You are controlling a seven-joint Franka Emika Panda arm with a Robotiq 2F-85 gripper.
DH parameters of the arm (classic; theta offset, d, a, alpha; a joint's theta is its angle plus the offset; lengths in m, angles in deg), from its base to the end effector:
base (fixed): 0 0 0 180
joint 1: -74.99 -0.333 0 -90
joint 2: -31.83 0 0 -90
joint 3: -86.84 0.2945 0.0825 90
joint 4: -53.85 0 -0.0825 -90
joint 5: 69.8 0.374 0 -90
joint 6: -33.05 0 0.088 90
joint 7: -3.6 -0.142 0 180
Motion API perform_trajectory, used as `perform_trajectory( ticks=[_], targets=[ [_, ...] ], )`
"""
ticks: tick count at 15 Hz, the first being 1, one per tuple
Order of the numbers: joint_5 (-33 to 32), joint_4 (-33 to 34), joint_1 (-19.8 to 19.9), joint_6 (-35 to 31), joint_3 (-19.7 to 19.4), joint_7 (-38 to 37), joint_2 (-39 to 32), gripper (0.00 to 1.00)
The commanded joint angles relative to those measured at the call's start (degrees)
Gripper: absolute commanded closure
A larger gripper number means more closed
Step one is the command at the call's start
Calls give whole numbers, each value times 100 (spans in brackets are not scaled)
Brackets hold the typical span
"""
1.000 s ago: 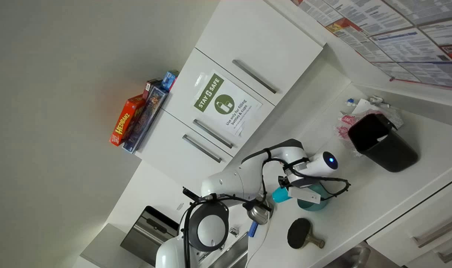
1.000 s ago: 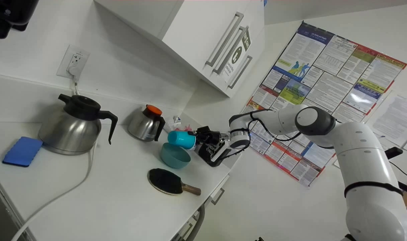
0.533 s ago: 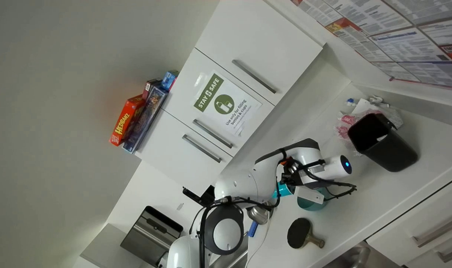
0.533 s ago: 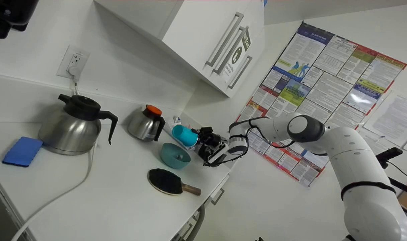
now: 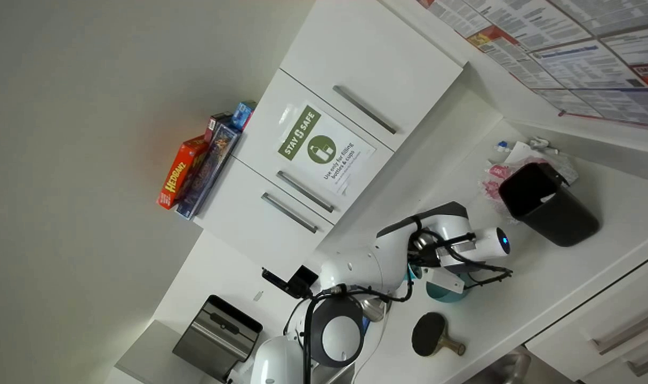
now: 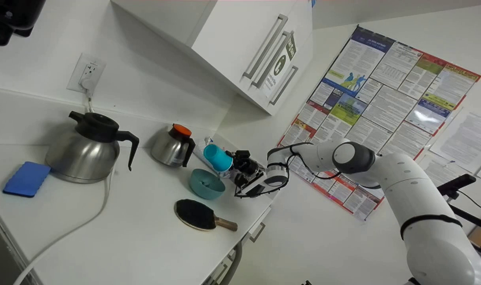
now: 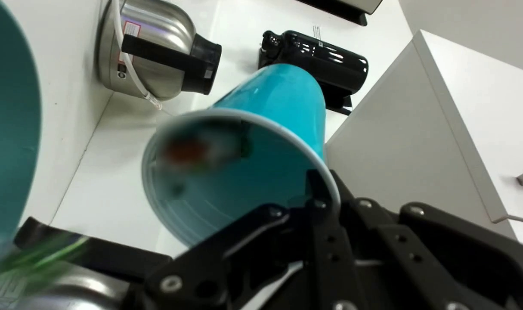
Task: Put the white object in the open drawer and close the drawer, pour the contents of the blue cup into the blue bowl
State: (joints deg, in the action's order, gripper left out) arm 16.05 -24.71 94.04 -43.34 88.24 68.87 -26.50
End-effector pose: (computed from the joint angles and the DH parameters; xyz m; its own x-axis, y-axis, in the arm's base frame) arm 0.6557 -0.0464 0.1583 0.9361 -0.1442 0.3209 0.3366 0.1018 -0.9361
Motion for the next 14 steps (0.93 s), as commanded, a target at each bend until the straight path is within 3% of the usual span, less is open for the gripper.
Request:
perform_trajectory(
  ticks=[1, 8, 14],
  targets=[
    [201, 361, -24, 361, -25, -63, -251, 99],
    [412, 613, -27, 663, -28, -81, -462, 99],
    [334, 401, -214, 433, -127, 61, -202, 99]
  ],
)
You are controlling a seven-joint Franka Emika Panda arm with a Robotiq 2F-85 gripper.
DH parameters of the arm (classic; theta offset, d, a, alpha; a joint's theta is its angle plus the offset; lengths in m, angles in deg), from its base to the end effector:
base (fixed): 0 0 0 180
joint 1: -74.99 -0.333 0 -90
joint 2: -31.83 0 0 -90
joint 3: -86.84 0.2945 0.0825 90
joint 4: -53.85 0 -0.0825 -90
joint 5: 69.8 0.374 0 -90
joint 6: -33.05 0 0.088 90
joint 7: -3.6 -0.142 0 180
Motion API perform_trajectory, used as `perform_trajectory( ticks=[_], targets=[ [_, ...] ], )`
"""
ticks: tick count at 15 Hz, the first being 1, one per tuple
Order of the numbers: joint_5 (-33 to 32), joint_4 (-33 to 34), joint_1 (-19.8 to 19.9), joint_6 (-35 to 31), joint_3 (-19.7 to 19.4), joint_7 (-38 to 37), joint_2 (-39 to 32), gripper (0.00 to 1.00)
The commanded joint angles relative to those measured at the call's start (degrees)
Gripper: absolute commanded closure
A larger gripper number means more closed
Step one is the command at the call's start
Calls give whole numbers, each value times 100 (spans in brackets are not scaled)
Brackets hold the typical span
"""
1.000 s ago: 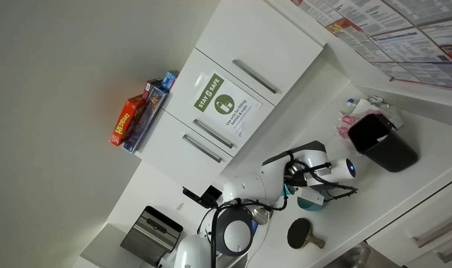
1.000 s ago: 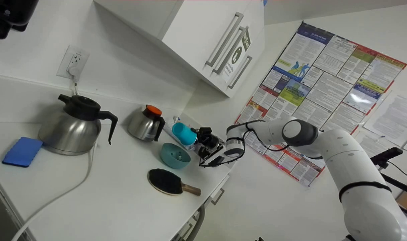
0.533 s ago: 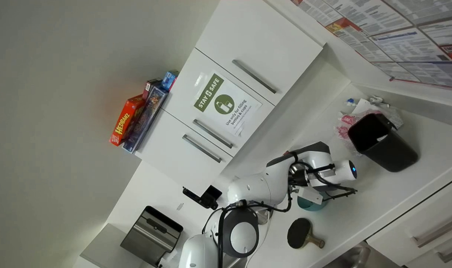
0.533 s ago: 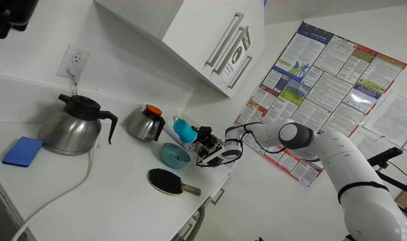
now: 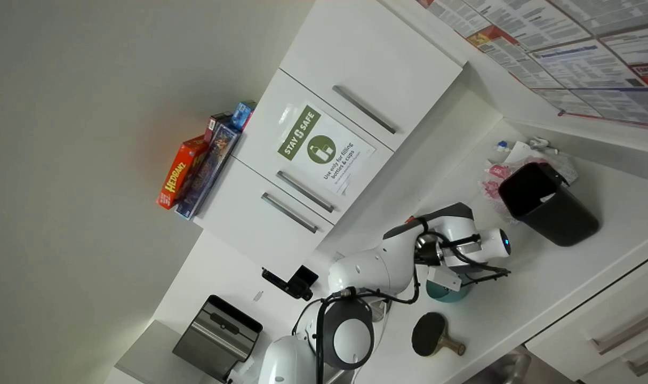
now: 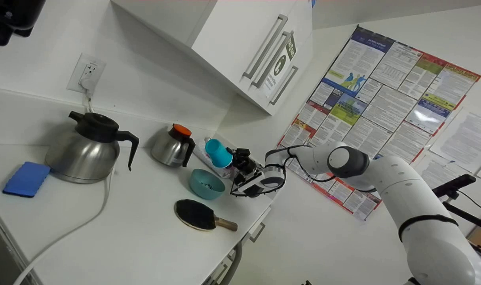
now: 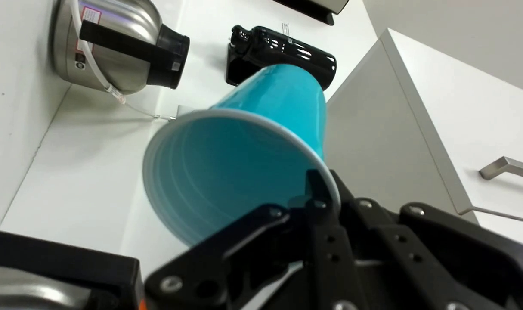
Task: Put the white object in the open drawer and close the drawer, pour the contents of the blue cup into the blue bowl
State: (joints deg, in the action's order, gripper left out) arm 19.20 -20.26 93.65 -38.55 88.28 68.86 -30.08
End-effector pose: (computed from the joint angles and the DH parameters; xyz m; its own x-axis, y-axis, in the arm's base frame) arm 0.6625 -0.0401 0.1610 0.9255 -0.1529 0.3465 0.3720 0.1942 -0.9077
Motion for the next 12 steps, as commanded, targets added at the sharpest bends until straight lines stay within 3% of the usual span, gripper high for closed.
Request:
perform_trajectory(
  ticks=[1, 5, 12],
  targets=[
    [-18, -154, -240, -106, -154, 109, 269, 99],
    [-292, -615, -607, -368, -305, 257, 848, 99],
    [-1110, -1683, -1240, -1627, -658, 397, 2386, 99]
  ],
)
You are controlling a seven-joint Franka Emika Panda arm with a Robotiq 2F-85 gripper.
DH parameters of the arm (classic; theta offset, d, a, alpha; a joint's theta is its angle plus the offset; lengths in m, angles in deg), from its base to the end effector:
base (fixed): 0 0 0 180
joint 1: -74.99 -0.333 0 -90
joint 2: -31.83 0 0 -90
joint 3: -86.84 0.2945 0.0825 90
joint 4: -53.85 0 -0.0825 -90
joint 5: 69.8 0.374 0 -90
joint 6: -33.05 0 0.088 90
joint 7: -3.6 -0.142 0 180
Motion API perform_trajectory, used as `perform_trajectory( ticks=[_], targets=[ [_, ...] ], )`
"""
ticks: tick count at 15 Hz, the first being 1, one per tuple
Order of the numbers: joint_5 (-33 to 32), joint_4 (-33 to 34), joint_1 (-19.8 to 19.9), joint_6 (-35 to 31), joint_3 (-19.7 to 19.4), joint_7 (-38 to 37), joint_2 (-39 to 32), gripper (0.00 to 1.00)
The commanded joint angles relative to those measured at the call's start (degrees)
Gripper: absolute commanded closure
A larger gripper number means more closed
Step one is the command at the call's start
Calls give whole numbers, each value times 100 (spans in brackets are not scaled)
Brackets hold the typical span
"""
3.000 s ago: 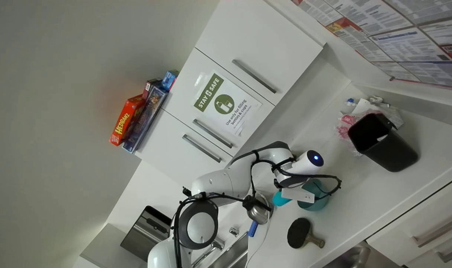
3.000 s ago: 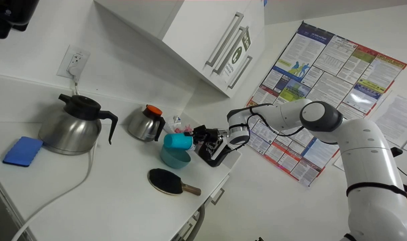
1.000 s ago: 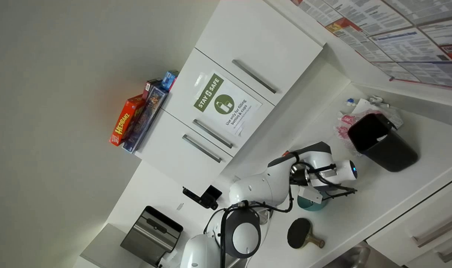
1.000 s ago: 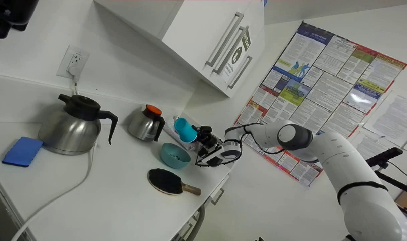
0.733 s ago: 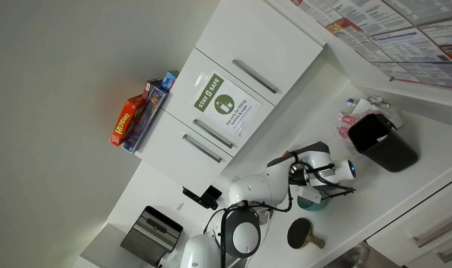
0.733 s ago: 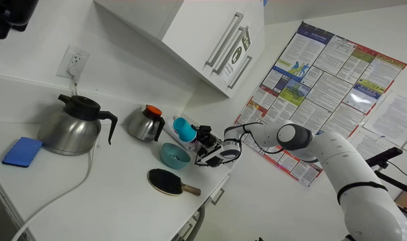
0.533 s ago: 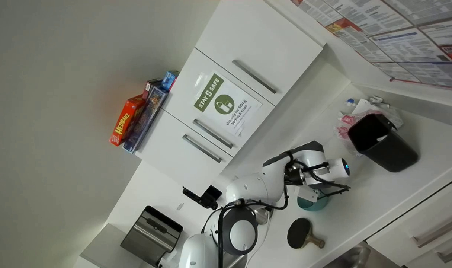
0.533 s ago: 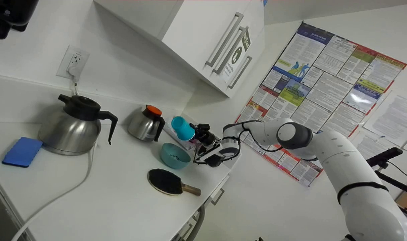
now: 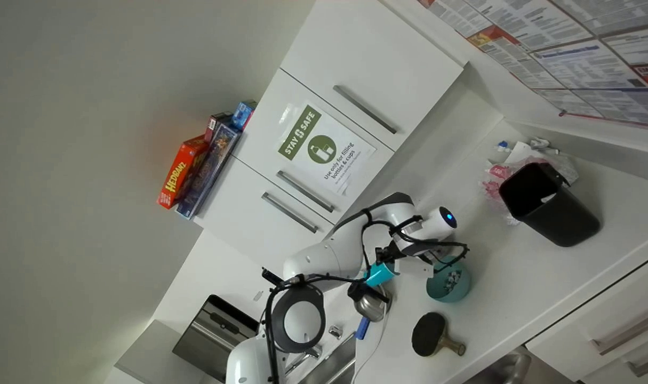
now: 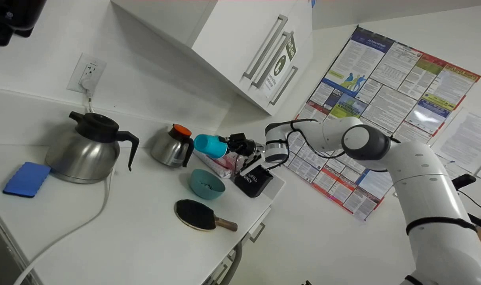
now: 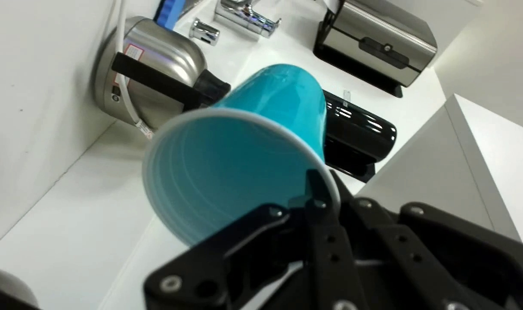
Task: Put the white object in the open drawer and close the drawer, pour the contents of the blue cup into the blue bowl
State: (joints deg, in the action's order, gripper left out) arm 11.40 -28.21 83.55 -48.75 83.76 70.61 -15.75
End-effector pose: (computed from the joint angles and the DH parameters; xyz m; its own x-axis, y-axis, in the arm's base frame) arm 0.6663 0.0247 0.2295 0.8967 0.0488 0.4399 0.4420 -0.0479 -0.8957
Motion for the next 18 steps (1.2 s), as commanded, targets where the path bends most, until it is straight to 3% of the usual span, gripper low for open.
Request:
perform_trajectory(
  ticks=[1, 6, 10, 18],
  targets=[
    [-446, -1035, -276, -838, -234, 242, 1174, 99],
    [-1044, -1613, -385, -2215, -320, -33, 2078, 99],
    [-1482, -1782, -307, -3332, -390, -285, 2388, 99],
    [-2832, -1699, -174, -5482, -533, -1640, 1970, 99]
  ],
)
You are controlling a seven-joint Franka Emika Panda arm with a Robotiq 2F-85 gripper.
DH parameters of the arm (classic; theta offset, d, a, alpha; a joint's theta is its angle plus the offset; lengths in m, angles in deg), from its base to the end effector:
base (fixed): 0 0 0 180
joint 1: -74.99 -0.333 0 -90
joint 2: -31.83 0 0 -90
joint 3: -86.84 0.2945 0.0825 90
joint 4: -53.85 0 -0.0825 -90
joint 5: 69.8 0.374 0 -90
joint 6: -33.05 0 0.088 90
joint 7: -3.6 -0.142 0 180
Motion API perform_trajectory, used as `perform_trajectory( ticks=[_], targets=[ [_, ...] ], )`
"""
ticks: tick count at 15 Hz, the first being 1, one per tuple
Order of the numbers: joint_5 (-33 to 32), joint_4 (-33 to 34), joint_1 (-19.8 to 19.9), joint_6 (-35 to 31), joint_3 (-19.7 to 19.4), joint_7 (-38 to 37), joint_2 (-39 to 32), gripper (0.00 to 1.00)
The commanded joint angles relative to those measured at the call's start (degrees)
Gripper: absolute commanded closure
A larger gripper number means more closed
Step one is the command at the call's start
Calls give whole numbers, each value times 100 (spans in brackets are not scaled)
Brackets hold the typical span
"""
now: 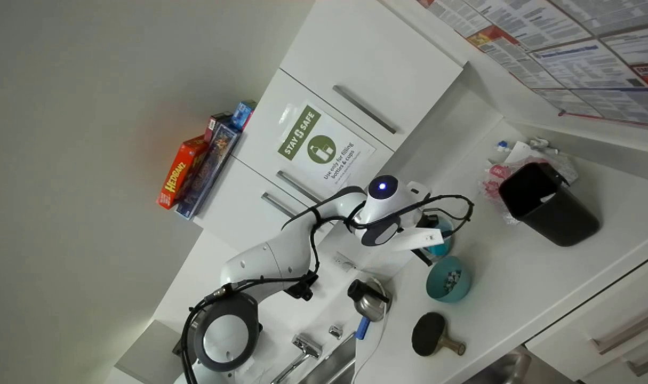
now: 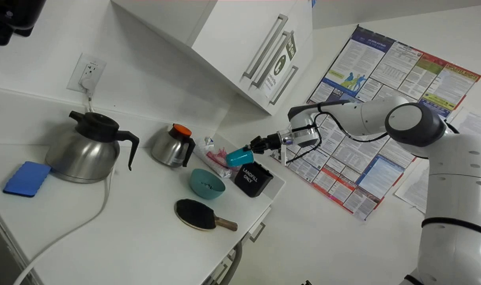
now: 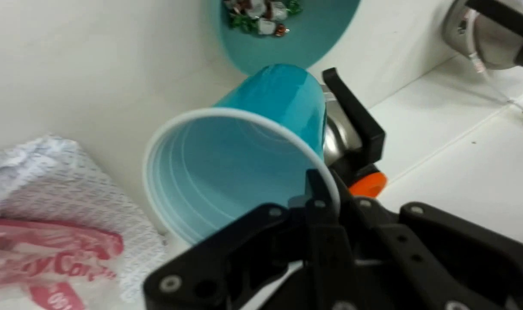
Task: Put the white object in the open drawer and close the drawer, pour the contents of the blue cup into the blue bowl
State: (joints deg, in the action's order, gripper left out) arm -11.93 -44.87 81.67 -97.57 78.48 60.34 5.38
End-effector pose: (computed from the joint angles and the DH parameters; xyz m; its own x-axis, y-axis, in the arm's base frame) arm 0.6626 -0.1255 0.2984 0.8721 -0.0405 0.4877 0.2155 -0.8630 -0.4570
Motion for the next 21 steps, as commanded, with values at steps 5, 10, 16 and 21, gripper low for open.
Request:
perform_trajectory(
  ticks=[5, 10, 16, 21],
  targets=[
    [-2071, 30, -375, -1273, -446, -2399, -689, 99],
    [-4309, 192, -247, -1000, -198, -4510, -1002, 99],
    [-5284, 330, -192, -883, 93, -5275, -1077, 99],
    [-5572, 205, -247, -1028, 176, -5347, -970, 48]
  ],
)
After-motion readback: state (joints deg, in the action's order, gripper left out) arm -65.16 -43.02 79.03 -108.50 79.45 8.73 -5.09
